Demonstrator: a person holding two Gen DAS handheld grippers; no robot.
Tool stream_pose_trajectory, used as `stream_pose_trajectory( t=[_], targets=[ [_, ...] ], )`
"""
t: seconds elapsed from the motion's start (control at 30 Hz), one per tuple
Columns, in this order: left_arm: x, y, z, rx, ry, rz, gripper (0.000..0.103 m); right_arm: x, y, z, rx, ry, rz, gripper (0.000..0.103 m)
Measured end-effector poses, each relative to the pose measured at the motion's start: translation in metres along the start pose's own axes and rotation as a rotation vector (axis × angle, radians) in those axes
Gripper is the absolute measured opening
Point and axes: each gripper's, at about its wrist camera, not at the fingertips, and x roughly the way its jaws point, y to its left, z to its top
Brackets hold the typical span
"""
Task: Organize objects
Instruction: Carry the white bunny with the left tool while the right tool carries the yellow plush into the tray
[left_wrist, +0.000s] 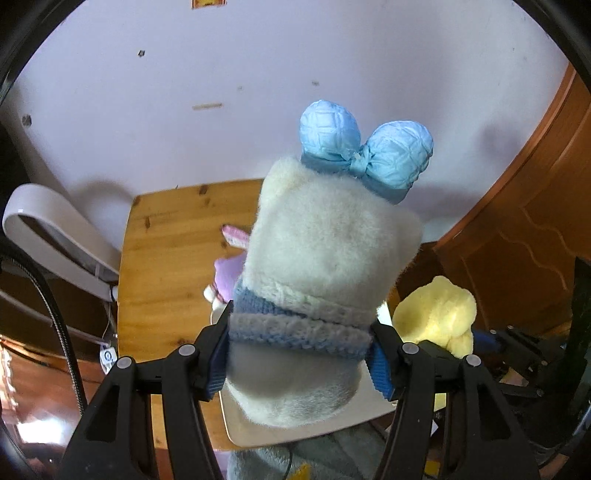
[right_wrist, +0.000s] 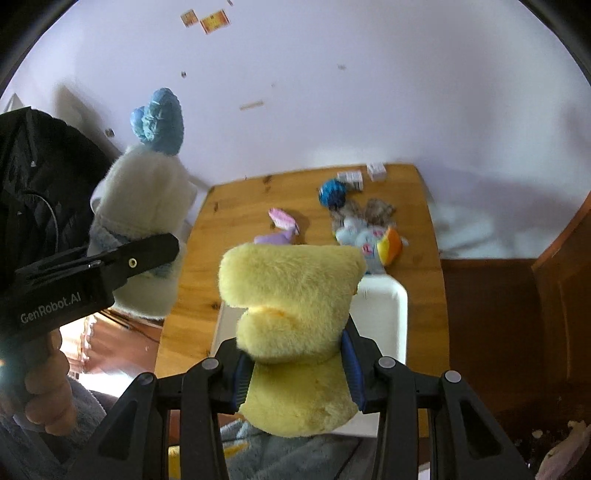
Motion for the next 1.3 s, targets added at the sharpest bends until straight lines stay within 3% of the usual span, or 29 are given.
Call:
stream_pose_trajectory(
  t=[0.13, 0.27, 0.4, 0.67, 1.0, 1.3],
  targets=[
    [0.004, -0.014, -0.024, -0.007, 0.021, 0.056, 0.065, 0.012, -0.010, -0.014, 0.027, 0.055, 0.010, 0.043],
    [0.029, -0.016, -0.046, -0.043, 0.094, 0.057, 0.065, 0.018, -0.014, -0.026, 0.023, 0.090, -0.003, 0.043],
    [0.051, -0.014, -0.062, -0.054, 0.137, 0.091, 0.065, 0.029, -0.017, -0.032, -0.021, 0.133, 0.052, 0.043],
    [0.078, -0.013, -0.083, -0.073, 0.184, 0.112, 0.066, 0.044, -0.017, -0.045, -0.026, 0.195, 0.054, 0.044],
    [0.083, -0.019, -0.089, -0.103, 0.230, 0.100, 0.070, 0.047, -0.013, -0.045, -0.035, 0.220, 0.036, 0.060],
    [0.081, -0.016, -0.091, -0.148, 0.226, 0.040, 0.071, 0.042, -0.011, -0.045, -0.048, 0.207, 0.016, 0.060]
  ],
)
